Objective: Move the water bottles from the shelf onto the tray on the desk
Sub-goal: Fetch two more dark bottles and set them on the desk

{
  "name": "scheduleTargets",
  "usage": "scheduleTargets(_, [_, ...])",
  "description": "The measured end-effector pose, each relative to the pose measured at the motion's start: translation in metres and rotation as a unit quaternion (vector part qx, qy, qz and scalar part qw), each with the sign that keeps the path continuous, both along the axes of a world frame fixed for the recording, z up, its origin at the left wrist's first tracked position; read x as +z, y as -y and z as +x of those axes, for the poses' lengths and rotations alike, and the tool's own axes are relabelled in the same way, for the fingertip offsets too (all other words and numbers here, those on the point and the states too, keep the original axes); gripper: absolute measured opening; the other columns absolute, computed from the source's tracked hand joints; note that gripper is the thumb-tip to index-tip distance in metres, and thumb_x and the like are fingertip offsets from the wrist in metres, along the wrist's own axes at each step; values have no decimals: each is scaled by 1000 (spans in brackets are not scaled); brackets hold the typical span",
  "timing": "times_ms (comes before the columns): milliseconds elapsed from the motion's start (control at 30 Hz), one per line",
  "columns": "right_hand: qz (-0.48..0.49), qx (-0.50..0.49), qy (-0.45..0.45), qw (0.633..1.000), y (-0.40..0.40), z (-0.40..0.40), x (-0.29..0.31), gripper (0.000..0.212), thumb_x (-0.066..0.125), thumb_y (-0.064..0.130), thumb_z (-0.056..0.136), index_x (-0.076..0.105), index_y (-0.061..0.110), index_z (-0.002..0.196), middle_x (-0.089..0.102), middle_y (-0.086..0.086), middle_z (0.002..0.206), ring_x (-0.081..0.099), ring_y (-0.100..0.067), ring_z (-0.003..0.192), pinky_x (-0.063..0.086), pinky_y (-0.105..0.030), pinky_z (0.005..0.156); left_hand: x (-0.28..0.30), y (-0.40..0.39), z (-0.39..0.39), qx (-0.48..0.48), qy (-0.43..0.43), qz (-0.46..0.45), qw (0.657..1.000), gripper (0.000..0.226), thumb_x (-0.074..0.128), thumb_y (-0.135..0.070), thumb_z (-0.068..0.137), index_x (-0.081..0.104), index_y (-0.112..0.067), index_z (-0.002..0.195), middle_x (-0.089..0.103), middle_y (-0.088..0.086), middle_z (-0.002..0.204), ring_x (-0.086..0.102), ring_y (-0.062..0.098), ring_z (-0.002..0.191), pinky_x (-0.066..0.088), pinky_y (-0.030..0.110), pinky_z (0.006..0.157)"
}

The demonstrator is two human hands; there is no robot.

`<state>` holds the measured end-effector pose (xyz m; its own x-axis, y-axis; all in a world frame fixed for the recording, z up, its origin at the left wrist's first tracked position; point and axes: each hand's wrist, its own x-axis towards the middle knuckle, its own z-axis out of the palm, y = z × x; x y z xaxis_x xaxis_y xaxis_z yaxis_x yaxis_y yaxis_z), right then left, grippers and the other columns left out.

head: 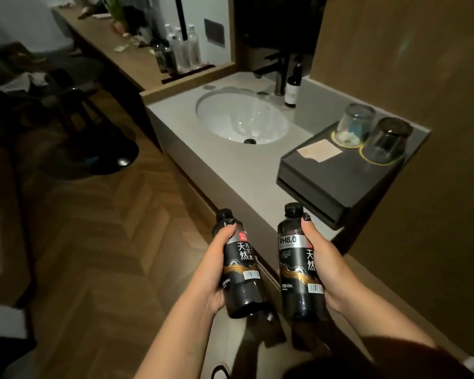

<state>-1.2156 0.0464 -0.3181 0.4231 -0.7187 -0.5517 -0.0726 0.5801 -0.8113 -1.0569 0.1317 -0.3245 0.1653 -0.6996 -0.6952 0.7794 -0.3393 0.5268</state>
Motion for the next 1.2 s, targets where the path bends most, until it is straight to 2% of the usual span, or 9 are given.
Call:
scheduleTargets(100, [1, 29, 6, 1000, -3, 61, -8, 51, 43, 52, 91, 60, 7, 106, 62, -13, 76, 61, -24, 63, 48, -35, 66, -2, -10, 55, 8, 12, 10, 1000, 58, 75, -47, 64, 56, -7, 100, 59, 14, 74, 59, 26, 61, 54, 35, 62])
scheduleTargets(267, [41, 69, 25, 996, -5, 149, -14, 46, 43, 48, 93, 57, 7, 109, 65, -10, 66, 62, -22, 54, 50, -29, 50, 2, -30, 133, 53, 15, 15, 998, 40, 67, -43, 76, 58, -6, 86, 62, 13, 65, 60, 24, 53, 55, 31, 55])
scheduleTargets(367, [73, 92, 6, 993, -2, 197, -13, 52, 48, 54, 88, 56, 8, 110, 61, -14, 72, 60, -27, 58, 53, -33, 60, 1, -41, 172, 95, 18, 33, 995, 43, 69, -43, 73, 57, -5, 90, 61, 14, 67, 60, 25, 56, 54, 34, 65])
scheduleTargets(567, [80, 119, -35, 989, 19, 281, -23, 47, 52, 54, 86, 62, 9, 98, 65, -13, 79, 61, -27, 68, 51, -42, 83, -8, -45, 240, 165, 9, 31, 986, 39, 61, -41, 84, 55, -5, 98, 57, 14, 72, 56, 26, 65, 49, 36, 68])
scheduleTargets(667, [59, 149, -22, 987, 34, 321, -30, 45, 49, 51, 89, 61, 8, 97, 64, -12, 77, 61, -26, 67, 52, -39, 73, -14, -39, 276, 180, 20, 26, 983, 36, 60, -39, 83, 55, -6, 96, 58, 11, 67, 57, 25, 63, 48, 37, 67])
scheduleTargets(767, [21, 201, -27, 979, 51, 362, -35, 54, 45, 59, 85, 61, 9, 97, 63, -13, 76, 60, -25, 63, 50, -33, 62, -20, -25, 316, 189, 42, 47, 980, 40, 62, -40, 81, 56, -6, 101, 60, 12, 69, 59, 25, 64, 50, 36, 67])
scheduleTargets(867, [18, 219, -36, 975, 73, 406, -37, 50, 42, 54, 90, 61, 9, 101, 63, -11, 74, 61, -22, 60, 50, -27, 56, -22, -4, 360, 200, 46, 68, 976, 42, 63, -41, 81, 56, -6, 104, 60, 13, 73, 59, 26, 64, 51, 36, 68])
scheduleTargets(1033, [19, 239, -51, 969, 109, 480, -31, 52, 44, 53, 90, 62, 6, 102, 64, -19, 82, 61, -30, 70, 51, -37, 70, -22, 30, 428, 208, 40, 71, 975, 46, 65, -43, 79, 56, -6, 104, 60, 14, 75, 59, 25, 65, 51, 36, 68])
scheduleTargets(1200, [12, 247, -54, 967, 141, 548, -17, 57, 47, 58, 85, 62, 6, 102, 64, -18, 84, 62, -30, 71, 51, -38, 71, -26, 62, 490, 218, 16, 63, 974, 46, 66, -45, 79, 58, -6, 102, 60, 12, 75, 59, 25, 65, 51, 36, 68])
